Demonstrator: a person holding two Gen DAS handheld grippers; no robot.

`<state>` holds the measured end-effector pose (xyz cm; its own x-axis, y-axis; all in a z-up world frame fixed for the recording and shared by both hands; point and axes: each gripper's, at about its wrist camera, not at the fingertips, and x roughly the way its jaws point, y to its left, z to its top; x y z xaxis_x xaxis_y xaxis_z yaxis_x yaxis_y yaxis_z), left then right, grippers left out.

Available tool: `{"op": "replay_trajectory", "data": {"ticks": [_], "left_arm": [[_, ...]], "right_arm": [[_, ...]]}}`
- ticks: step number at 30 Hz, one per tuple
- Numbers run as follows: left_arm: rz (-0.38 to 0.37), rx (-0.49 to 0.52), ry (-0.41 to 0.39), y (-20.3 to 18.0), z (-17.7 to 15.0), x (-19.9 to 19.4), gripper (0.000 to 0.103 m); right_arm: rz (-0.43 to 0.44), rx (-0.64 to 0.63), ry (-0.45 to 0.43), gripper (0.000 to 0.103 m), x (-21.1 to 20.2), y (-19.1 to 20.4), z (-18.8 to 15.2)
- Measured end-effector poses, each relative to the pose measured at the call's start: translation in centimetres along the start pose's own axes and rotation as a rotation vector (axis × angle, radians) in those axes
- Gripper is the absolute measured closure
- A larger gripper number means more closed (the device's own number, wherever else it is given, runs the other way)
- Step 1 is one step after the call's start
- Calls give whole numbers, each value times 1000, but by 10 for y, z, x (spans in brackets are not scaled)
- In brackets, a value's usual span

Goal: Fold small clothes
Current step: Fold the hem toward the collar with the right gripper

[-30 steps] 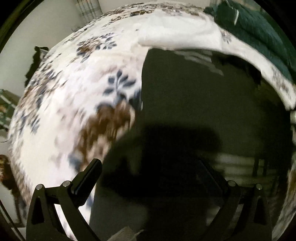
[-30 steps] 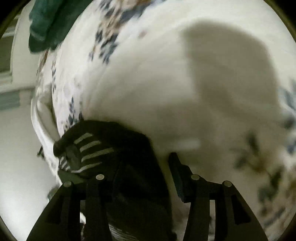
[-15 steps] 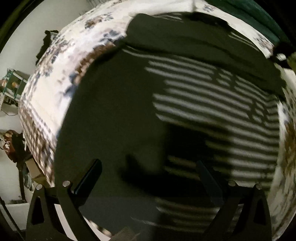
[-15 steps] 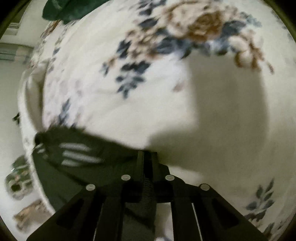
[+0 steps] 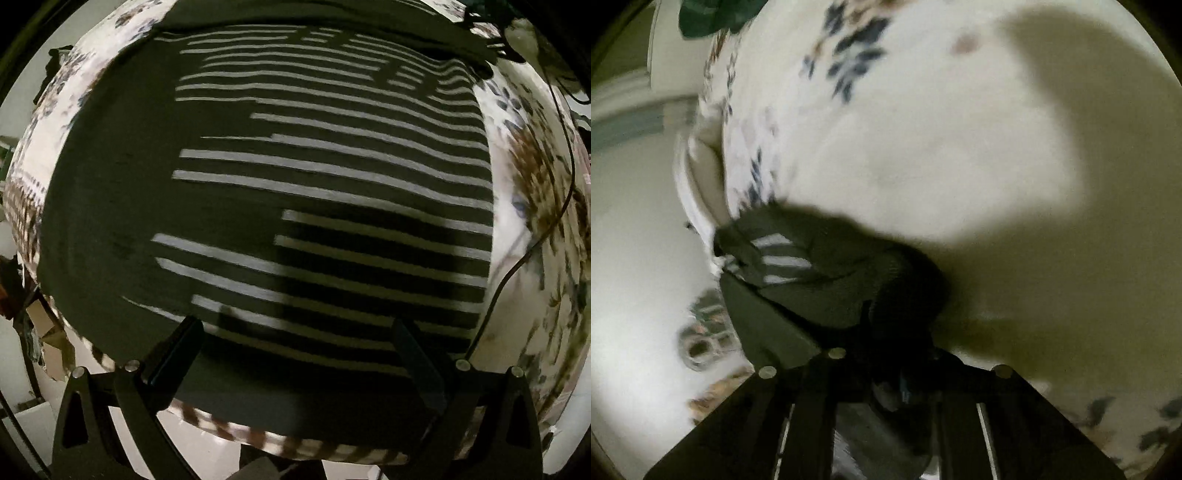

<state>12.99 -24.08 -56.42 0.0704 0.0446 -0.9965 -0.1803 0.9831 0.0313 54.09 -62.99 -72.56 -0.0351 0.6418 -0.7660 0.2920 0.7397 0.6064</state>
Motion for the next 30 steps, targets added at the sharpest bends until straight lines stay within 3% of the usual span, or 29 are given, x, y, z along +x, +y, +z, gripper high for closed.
{"op": "replay_trajectory", "data": {"ticks": [3,7,9,10,13,17,20,21,22,23,25,26,30], "left_arm": [[13,40,-23,-6,1,-4,0],[28,106,-39,-17,-5,-11,0],[20,148,-31,-26,-13,-13,0],[9,162,-29,-32,-17,-15,0],[-39,213,-10,-55,-36,-16,0],[-67,255,35,-82,-57,-3,0],[-51,302,40,-109,-70,10,1],[-36,322,34,-116,-72,14,7],[-17,353,24,-124,-74,20,29],[4,373,15,-129,-76,23,42],[38,388,-27,-134,-74,24,84],[58,379,-42,-135,-74,22,95],[37,293,-85,-117,-69,4,98]], "right_arm": [[-173,-152,-79,95,-8,28,2],[-155,-97,-48,92,-4,23,7],[-113,-75,12,80,-8,25,3],[-88,-71,59,69,-12,24,-3],[-56,-99,85,50,-38,18,-25],[-51,-46,100,50,-74,-23,-67],[-98,-15,96,50,-95,-60,-93],[-96,-4,96,50,-99,-70,-100],[-86,9,97,50,-102,-78,-106],[-63,29,97,50,-110,-93,-110],[-26,48,84,50,-113,-105,-112],[-8,48,76,50,-113,-107,-110],[55,44,22,50,-97,-100,-84]]}}
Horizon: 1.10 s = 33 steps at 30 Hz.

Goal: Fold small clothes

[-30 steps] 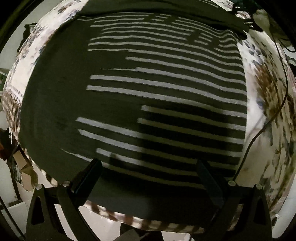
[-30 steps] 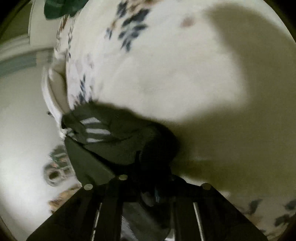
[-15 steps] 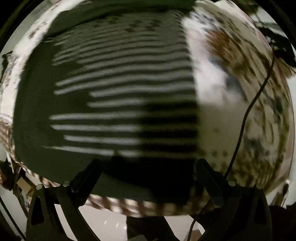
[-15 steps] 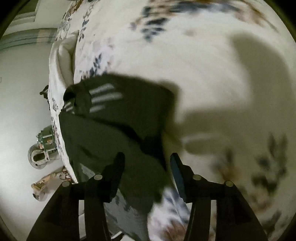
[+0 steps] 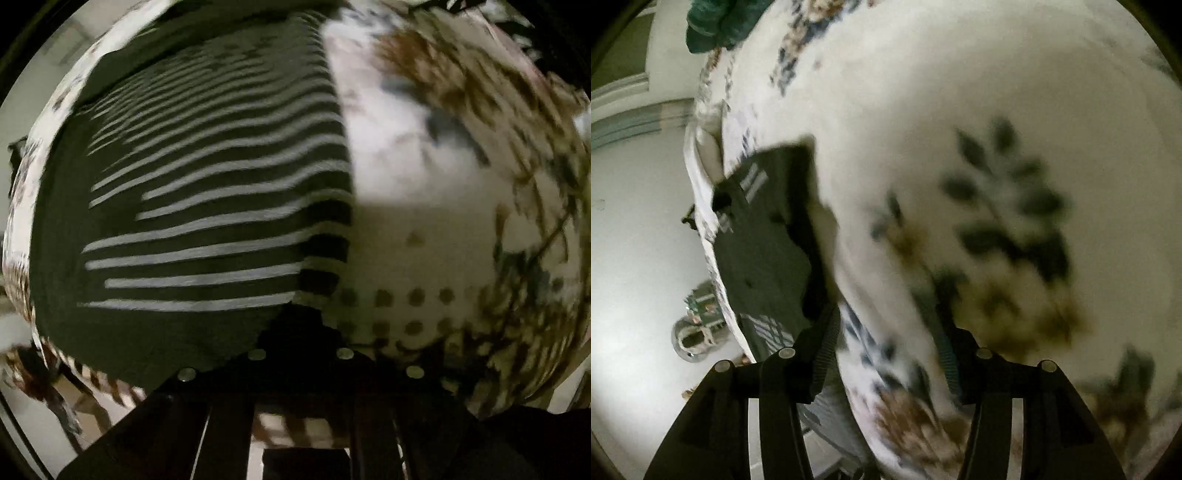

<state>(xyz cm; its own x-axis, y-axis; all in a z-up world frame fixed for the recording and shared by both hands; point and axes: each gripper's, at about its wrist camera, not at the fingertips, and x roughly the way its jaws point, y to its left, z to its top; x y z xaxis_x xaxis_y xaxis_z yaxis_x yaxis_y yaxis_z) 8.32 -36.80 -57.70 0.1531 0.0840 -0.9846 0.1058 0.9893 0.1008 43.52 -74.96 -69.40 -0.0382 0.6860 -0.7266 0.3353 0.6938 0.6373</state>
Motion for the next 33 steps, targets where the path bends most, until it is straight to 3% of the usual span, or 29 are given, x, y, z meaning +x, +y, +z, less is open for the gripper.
{"op": "replay_trajectory", "data": {"ticks": [7,10,11,12,13,16,22,26,33], "left_arm": [[-15,-78,-39,38,9,-41,98],[-17,-99,-49,60,9,-53,98],[-21,-105,-52,63,11,-57,98],[-30,-110,-57,68,9,-61,98],[-39,-114,-65,70,9,-65,98],[-81,-156,-74,91,15,-73,98],[-218,-364,-96,160,10,-93,98],[-249,-443,-120,206,2,-103,98],[-275,-612,-185,299,-13,-109,98]], "right_arm": [[208,47,-51,50,45,26,70],[233,36,-17,50,72,42,87],[216,25,-18,53,75,48,88],[193,10,-25,77,78,55,89],[145,-1,-21,93,81,63,89],[39,-28,-68,94,75,84,83],[-104,-117,-130,95,49,162,61],[-196,-179,-136,95,43,238,45],[-336,-273,-128,96,83,367,21]]}}
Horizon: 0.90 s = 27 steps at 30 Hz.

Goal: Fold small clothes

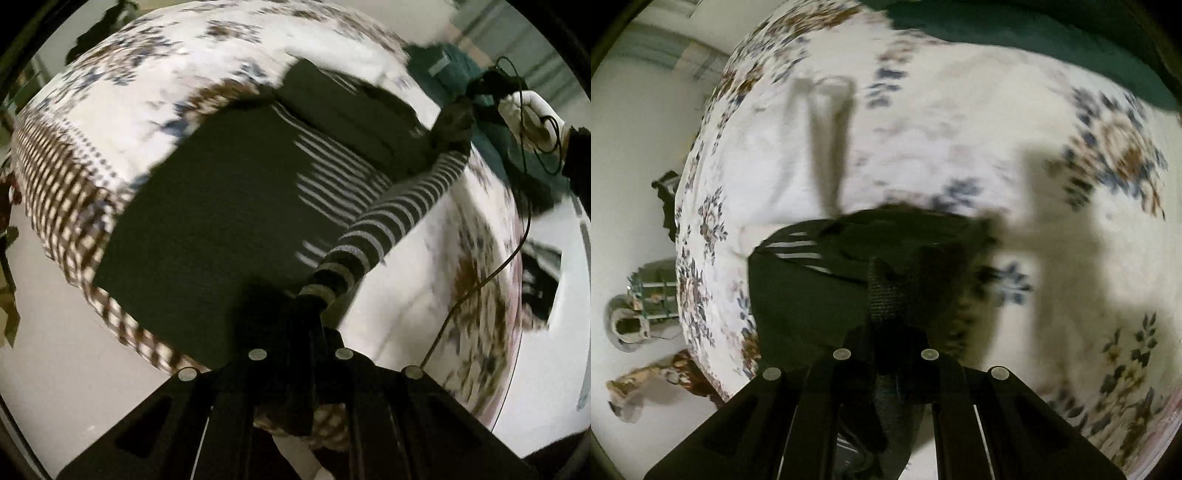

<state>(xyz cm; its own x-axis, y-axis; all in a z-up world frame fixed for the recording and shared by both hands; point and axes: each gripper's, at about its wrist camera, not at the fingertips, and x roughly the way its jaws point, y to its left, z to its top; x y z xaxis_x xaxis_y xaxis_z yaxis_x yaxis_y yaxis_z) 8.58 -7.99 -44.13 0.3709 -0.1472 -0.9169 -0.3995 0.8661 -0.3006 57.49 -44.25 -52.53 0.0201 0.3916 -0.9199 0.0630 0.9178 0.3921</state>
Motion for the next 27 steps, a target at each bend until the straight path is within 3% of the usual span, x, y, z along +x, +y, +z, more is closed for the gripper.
{"op": "replay_trajectory", "data": {"ticks": [8,14,21,27], "left_arm": [[-34,-129,-11,89,21,-3,98],[-49,-215,13,145,21,13,98],[-69,-302,51,191,16,36,98],[-100,-323,78,208,15,46,98]], "right_arm": [[-92,-84,8,96,52,155,19],[-191,-156,32,96,150,247,27],[-302,-167,67,96,239,298,17],[-335,-73,90,94,263,306,18]]}}
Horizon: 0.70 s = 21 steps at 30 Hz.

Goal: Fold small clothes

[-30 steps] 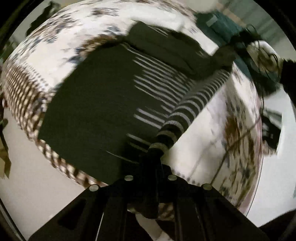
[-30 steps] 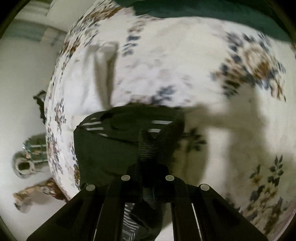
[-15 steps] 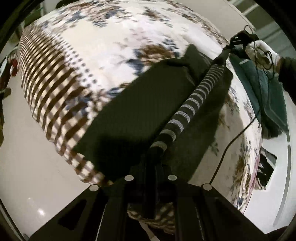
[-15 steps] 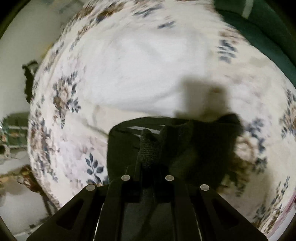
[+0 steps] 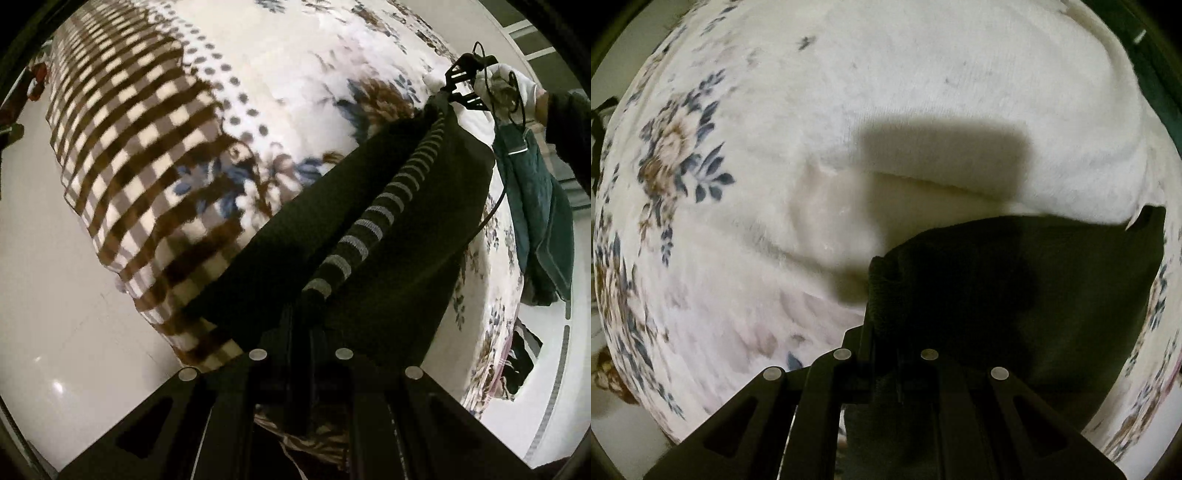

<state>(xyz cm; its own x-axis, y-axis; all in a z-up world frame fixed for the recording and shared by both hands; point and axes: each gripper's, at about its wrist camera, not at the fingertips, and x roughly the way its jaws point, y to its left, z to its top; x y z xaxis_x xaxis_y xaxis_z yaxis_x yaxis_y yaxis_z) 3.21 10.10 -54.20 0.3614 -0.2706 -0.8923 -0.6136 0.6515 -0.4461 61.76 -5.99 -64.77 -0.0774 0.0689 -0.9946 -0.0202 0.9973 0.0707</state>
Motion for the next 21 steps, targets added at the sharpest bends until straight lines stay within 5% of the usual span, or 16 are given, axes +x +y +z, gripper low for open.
{"op": "replay_trajectory", "data": {"ticks": [2,5,7,11,14,18,21], "left_arm": [[-21,-53,48,16,1,14,97],[59,-114,77,48,2,20,97],[118,-144,69,71,4,11,98],[136,-153,38,102,13,-16,97],[163,-108,41,102,23,-24,97],[151,-59,43,82,36,-23,96],[115,-9,36,62,41,-18,96]], "right_arm": [[116,62,65,79,4,-6,-3],[360,102,171,57,0,-14,-26],[422,54,193,52,-9,-18,-58],[433,-58,264,52,3,-32,-166],[488,50,428,52,58,-44,-243],[724,294,586,51,126,-34,-329],[954,393,606,51,132,-37,-353]]}}
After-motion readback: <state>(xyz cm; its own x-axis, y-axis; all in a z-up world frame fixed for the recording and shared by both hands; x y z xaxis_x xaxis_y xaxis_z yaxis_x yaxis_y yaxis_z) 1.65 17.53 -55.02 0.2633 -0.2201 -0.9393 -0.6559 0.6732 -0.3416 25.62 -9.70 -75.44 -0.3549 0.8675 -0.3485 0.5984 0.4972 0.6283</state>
